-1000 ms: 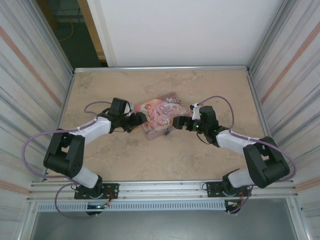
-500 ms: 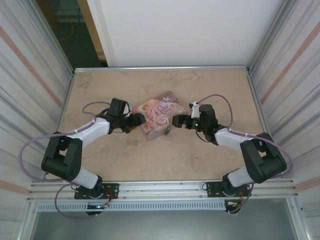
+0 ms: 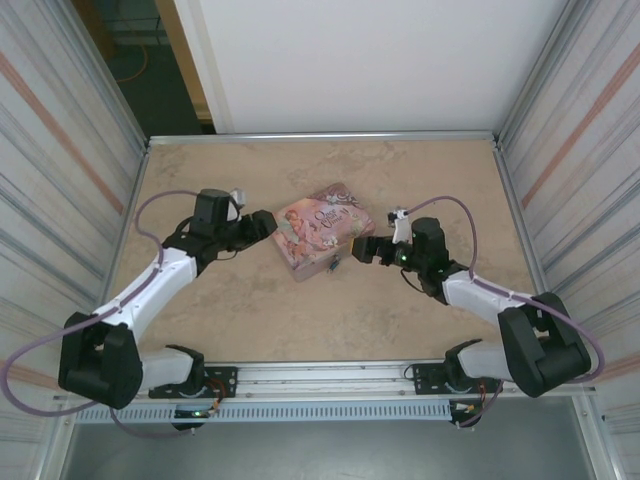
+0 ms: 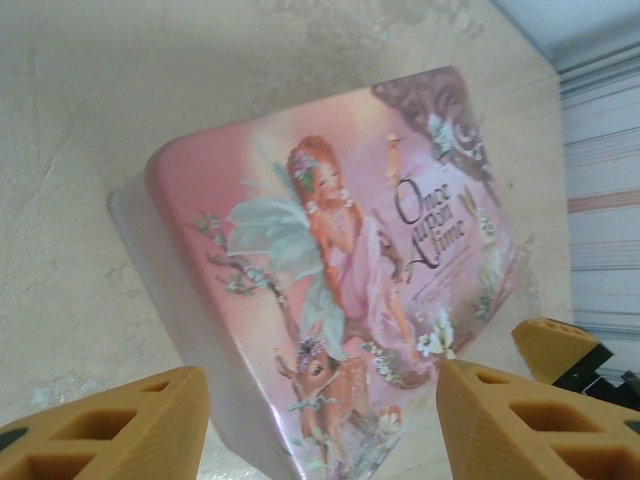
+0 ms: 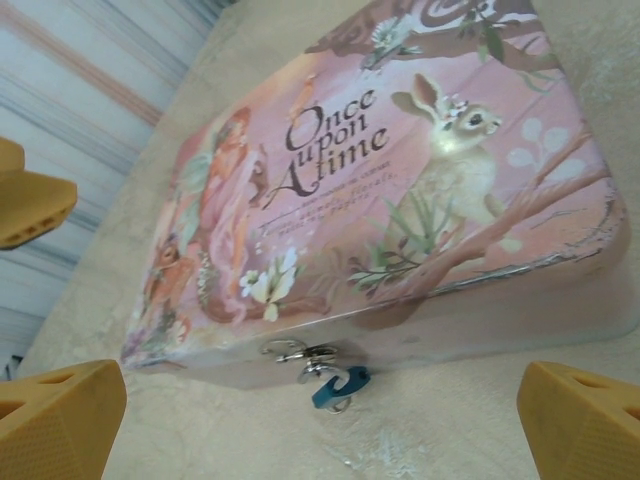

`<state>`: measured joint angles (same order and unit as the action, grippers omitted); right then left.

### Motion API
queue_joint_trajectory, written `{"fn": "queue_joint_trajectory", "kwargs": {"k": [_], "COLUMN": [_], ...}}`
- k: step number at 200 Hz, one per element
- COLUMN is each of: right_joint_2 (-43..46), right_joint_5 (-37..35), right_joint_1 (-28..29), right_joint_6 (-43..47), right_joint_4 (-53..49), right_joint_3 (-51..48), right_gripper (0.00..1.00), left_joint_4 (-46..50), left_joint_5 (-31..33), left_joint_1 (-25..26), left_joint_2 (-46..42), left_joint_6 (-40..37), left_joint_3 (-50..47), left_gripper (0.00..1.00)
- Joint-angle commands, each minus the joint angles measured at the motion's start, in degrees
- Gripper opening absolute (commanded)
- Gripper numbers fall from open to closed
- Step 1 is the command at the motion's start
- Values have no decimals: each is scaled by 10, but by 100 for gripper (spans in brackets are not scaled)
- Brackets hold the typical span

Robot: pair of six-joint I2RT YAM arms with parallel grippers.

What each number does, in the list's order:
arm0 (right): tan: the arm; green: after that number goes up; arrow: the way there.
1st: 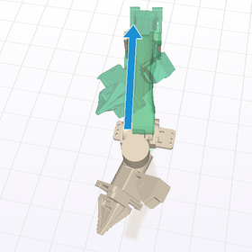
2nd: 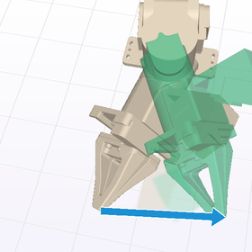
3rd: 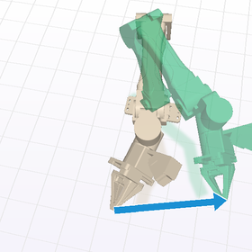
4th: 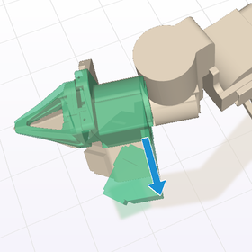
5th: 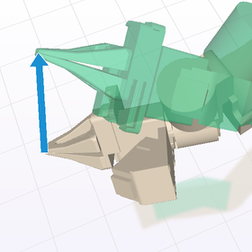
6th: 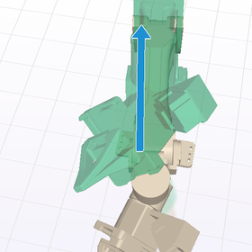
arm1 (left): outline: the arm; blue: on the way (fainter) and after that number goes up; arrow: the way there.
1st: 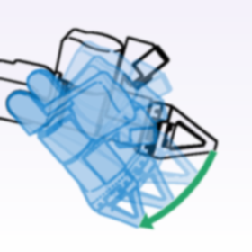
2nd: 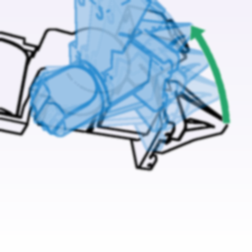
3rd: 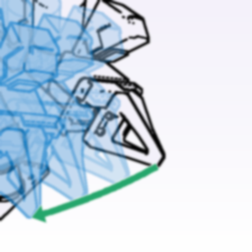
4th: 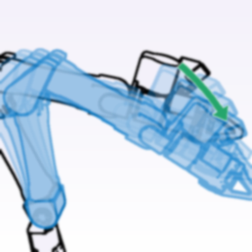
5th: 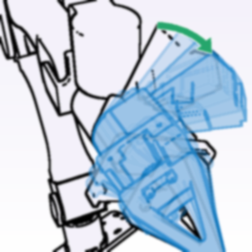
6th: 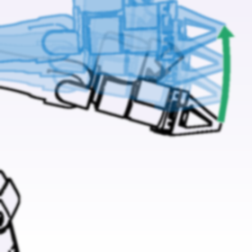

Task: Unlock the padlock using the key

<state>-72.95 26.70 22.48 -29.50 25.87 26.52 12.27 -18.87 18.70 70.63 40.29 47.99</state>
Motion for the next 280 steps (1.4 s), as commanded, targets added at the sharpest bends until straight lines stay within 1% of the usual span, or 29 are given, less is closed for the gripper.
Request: {"fn": "queue_joint_trajectory", "kwargs": {"k": [1, 13, 54, 89, 108, 135, 164, 243, 280], "right_joint_2": [18, 15, -18, -73, -103, -137, -158, -194, -209], "right_joint_5": [22, 25, 42, 51, 50, 51, 54, 68, 87], "right_joint_1": [-3, -3, 6, 33, 45, 52, 57, 76, 79], "right_joint_6": [-3, -7, -13, -2, 0, 0, 7, 62, 74], "right_joint_4": [39, 49, 96, 121, 140, 150, 163, 167, 180], "right_joint_3": [-20, -27, -43, -29, -21, -9, -3, 14, 20], "right_gripper": [99, 98, 94, 90, 89, 89, 89, 84, 81], "left_joint_4": [-13, -14, -9, -12, -13, -13, -9, 10, 15], "left_joint_5": [-14, -28, -68, -102, -122, -146, -153, -144, -143], "left_joint_1": [-1, 5, 37, 68, 78, 82, 83, 82, 82], "left_joint_2": [-14, -9, 42, 107, 142, 178, 197, 232, 238], "left_joint_6": [-30, -40, -56, -59, -58, -50, -48, -56, -56], "left_joint_3": [2, 12, 56, 96, 112, 126, 121, 109, 106], "left_gripper": [59, 57, 45, 37, 34, 32, 32, 32, 32]}}
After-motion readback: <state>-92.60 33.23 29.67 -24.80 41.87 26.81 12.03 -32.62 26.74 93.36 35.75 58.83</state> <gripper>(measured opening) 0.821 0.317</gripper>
